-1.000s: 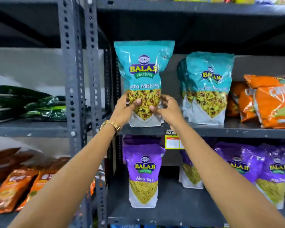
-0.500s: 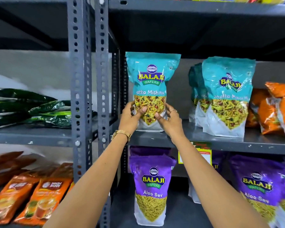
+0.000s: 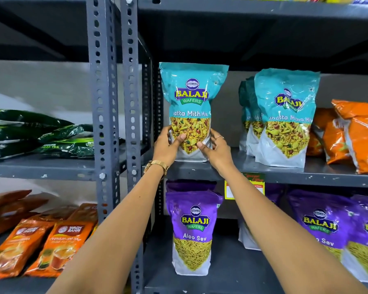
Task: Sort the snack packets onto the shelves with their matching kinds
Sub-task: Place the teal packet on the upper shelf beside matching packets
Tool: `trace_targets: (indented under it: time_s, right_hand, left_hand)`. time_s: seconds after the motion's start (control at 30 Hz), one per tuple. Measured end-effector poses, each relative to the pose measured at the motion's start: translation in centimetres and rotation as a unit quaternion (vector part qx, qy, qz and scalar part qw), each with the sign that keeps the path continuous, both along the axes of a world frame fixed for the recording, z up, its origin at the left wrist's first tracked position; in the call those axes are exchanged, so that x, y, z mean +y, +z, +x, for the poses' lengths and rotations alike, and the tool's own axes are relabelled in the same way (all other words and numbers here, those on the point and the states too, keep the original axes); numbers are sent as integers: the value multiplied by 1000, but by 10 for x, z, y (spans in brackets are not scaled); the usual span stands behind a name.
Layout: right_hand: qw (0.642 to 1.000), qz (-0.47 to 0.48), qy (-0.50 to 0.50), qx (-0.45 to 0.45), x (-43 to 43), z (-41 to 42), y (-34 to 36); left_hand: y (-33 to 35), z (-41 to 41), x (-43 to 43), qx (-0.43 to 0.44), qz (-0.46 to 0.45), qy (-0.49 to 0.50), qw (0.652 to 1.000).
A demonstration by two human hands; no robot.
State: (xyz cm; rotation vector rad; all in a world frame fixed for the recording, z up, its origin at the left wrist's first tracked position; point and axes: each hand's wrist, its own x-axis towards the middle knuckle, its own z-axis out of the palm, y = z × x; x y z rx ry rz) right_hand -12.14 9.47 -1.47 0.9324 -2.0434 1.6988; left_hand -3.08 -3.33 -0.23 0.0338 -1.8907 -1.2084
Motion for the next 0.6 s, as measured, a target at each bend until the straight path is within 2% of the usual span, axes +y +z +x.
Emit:
trace_targets:
  time_s: [0.13, 0.2, 0.3, 0.43, 0.6]
  right_hand:
    - [999, -12, -40, 11, 5, 12, 1]
    - [995, -36, -74, 47, 11, 25, 0]
    - [985, -78, -95, 125, 27, 42, -13]
    - [971, -113, -119, 174, 62, 63, -43]
    - [971, -117, -144, 151, 119, 76, -104]
  left_hand:
    - [-2, 6, 7, 13, -29, 45, 999]
    - [-7, 13, 17, 24, -44, 82, 995]
    - [-21, 20, 38, 87, -81, 114, 986]
    - [-52, 29, 75, 184, -107, 115, 970]
    - [-115, 35, 132, 211, -154, 81, 962]
